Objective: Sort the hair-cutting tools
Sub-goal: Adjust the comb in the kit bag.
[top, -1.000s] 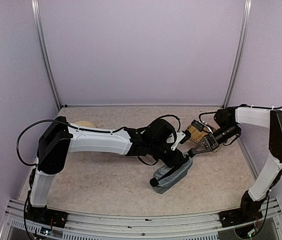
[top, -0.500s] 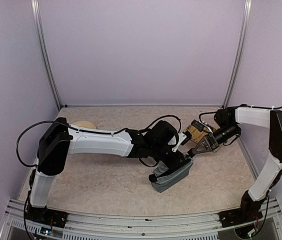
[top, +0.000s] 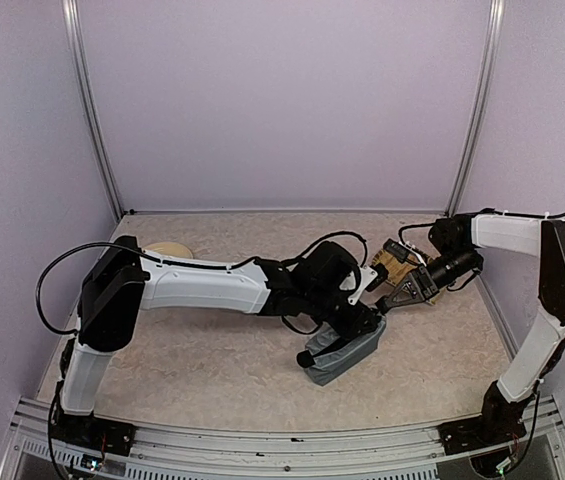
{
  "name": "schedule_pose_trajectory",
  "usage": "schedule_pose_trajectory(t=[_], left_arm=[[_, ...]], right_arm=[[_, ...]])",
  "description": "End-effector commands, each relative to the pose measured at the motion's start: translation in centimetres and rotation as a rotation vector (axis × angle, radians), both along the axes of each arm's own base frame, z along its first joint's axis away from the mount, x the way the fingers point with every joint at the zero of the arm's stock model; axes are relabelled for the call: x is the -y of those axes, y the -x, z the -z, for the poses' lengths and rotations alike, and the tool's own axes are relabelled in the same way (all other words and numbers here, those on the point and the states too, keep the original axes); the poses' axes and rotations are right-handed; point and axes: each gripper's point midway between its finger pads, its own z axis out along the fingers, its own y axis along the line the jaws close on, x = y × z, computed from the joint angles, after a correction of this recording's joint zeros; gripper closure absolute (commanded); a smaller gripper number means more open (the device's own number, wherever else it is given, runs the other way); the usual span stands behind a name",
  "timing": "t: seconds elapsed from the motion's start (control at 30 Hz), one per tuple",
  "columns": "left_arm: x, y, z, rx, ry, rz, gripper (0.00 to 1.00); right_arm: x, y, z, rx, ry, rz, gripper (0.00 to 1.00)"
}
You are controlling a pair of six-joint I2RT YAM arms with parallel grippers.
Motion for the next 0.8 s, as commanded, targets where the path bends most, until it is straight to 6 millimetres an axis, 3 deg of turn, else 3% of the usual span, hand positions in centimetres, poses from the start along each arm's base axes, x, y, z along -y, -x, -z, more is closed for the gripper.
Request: schedule_pose_trajectory(t=[0.0,0.23,0.57,0.67,0.77], left_arm=[[-0.4,-1.4,0.5,0.001,0.002,-0.035,0.75],[-1.5,-2.1,0.2,-0.007,-0.013,-0.073,0.84],[-3.3,-2.6,3.8,-0.058,-0.089,-0.124,0.92],[-3.6,-3.0,4.0,-0.070,-0.093,-0.146,0.90],[-3.4,-2.7,3.6,-0.051,-0.093,-0.130,0.77]], right_arm=[[0.0,0.0,-1.3,0.017,-0.046,0.012,0.97],[0.0,0.0,-1.5,0.024,-0.046,0.011,0.97],[0.0,0.0,-1.6,0.022,-0.054,0.010,0.97],[0.0,0.0,-1.6,0.021,-0.054,0.010,0.97],[-0.1,0.0,-1.6,0.023,-0.054,0.010,0.97]])
